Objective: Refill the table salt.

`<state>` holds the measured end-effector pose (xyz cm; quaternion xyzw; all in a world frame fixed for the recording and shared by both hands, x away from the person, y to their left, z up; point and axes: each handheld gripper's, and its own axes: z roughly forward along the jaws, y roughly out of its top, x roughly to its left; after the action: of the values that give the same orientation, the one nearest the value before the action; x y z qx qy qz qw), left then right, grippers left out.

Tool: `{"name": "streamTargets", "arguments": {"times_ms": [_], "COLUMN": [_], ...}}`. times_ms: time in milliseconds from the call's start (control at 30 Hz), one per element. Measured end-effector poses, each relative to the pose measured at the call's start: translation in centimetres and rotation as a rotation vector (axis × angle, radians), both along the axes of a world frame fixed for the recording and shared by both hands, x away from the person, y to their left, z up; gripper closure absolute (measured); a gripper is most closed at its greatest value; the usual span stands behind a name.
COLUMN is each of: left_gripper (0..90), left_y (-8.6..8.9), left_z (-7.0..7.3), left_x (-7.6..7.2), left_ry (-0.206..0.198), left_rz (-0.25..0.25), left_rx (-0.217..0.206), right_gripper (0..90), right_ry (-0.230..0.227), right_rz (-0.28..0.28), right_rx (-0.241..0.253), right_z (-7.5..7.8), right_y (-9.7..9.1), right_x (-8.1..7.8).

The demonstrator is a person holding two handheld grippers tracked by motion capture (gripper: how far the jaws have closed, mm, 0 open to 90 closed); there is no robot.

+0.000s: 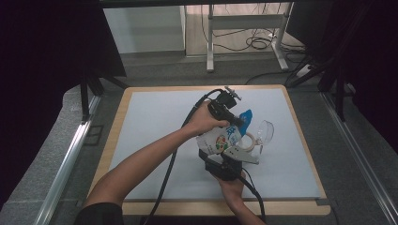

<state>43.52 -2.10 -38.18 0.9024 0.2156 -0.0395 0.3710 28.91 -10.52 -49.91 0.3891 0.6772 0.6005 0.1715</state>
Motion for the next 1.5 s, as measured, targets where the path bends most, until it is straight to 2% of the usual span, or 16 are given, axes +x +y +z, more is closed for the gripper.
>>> {"name": "streamTargets", "arguments": {"times_ms": [1500], "left_gripper": [89.9], "left_y": [-0.54], "left_z": [0.22], "left_x": [-0.26], "left_ry": [-0.005], "left_rz": [-0.011], "left_rx": [0.018], "right_gripper": [47.5], "right_ry": [0.0], "right_rz": [-0.015], "right_rx": [0.02], "right_z": [0.2], "right_y": [-0.07], "right_x": [-0.27]}}
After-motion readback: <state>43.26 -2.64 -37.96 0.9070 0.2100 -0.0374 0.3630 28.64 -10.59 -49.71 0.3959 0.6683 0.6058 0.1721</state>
